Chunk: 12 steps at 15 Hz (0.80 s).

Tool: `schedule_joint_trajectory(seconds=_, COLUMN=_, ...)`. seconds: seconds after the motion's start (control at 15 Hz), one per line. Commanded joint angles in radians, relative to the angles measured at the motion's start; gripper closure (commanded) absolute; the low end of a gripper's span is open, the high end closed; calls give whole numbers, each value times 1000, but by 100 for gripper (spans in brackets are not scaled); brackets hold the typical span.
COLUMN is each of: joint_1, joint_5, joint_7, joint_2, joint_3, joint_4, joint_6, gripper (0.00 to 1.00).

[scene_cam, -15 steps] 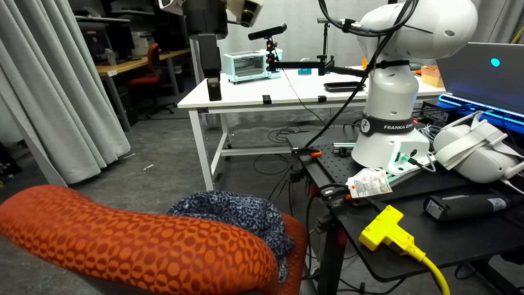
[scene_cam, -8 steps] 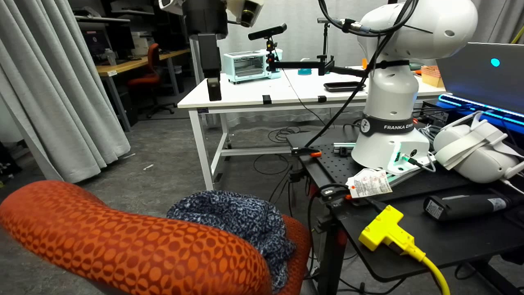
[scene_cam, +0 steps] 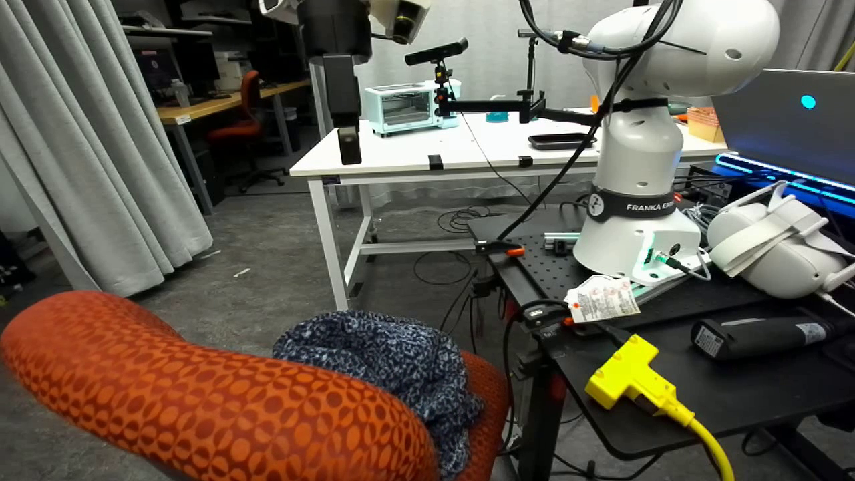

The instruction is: Hang the fleece blanket on the backrest of the chair

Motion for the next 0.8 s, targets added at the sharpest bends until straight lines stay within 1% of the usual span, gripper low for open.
schedule_joint_trajectory(seconds=0.0, joint_1=-15, joint_5=5, joint_7=-4, joint_2=0, joint_3=14, joint_4=2, joint_6=-3, gripper=0)
schedule_joint_trajectory(seconds=0.33, joint_1=-15, joint_5=5, joint_7=-4, joint_2=0, joint_3=14, joint_4=2, joint_6=-3, gripper=0)
schedule_joint_trajectory(seconds=0.47, joint_1=-19, joint_5=4, joint_7=-7, joint_2=20, joint_3=10, joint_4=11, joint_6=3, gripper=0)
schedule_joint_trajectory(seconds=0.73, joint_1=-42, joint_5=-10, joint_7=-7, joint_2=88, joint_3=4, joint_4=26, joint_6=61, gripper=0)
